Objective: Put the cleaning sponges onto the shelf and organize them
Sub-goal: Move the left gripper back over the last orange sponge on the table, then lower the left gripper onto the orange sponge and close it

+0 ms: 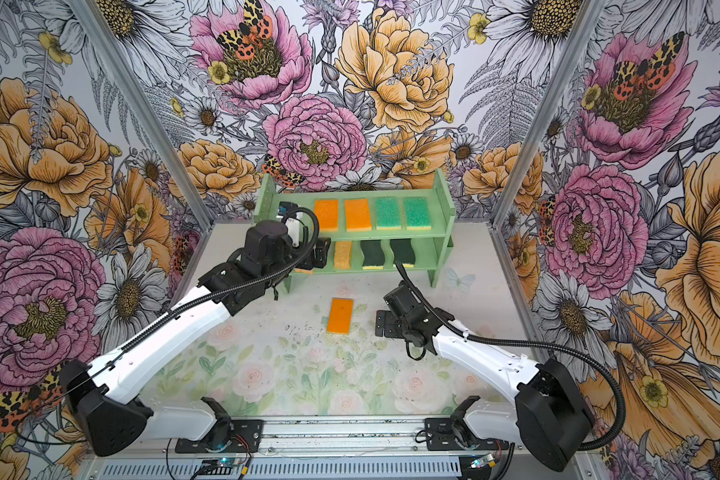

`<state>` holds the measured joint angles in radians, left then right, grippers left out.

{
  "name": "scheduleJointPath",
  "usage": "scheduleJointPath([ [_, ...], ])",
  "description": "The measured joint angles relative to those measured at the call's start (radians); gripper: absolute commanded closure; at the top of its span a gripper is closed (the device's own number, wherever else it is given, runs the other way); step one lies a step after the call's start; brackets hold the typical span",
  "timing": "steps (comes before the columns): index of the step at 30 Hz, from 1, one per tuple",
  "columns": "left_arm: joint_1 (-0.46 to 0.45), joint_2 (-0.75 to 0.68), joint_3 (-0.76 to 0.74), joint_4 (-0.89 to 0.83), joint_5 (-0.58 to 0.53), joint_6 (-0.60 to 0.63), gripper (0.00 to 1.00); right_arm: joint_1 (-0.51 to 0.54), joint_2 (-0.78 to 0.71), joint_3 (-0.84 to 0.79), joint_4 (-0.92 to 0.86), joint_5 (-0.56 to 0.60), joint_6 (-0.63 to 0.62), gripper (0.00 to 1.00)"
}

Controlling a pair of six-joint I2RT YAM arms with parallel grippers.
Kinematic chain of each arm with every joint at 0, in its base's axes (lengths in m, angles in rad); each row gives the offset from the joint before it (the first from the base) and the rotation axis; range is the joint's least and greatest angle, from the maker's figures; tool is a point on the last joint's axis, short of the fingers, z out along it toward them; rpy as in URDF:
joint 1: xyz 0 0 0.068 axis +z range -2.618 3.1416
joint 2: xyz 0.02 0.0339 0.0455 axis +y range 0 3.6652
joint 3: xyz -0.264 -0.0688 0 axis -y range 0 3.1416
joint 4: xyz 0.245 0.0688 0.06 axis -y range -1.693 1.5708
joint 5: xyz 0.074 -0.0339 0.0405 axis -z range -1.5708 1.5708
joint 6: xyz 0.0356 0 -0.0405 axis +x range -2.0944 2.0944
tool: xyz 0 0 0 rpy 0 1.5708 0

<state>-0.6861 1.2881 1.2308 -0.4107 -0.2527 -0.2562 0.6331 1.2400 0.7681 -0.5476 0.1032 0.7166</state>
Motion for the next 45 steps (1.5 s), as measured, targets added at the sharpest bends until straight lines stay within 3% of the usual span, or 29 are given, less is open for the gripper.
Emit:
scheduleJointPath([
  [6,-0.090,-0.136,-0.370,0.149,-0.006,-0.046,0.01,-0.023,-0.058,0.008,0.000,-0.028,-0.006,0.02],
  [15,-0.195,-0.154,-0.600,0.296,-0.097,-0.208,0.01,-0.068,-0.088,0.015,0.003,-0.049,-0.026,0.01],
  [27,-0.229,0.125,-0.608,0.393,-0.129,-0.273,0.01,-0.079,-0.081,0.016,0.003,-0.056,-0.029,0.01],
  [45,-0.267,0.279,-0.542,0.444,-0.163,-0.351,0.01,-0.116,-0.081,0.003,0.003,-0.057,-0.029,0.01],
])
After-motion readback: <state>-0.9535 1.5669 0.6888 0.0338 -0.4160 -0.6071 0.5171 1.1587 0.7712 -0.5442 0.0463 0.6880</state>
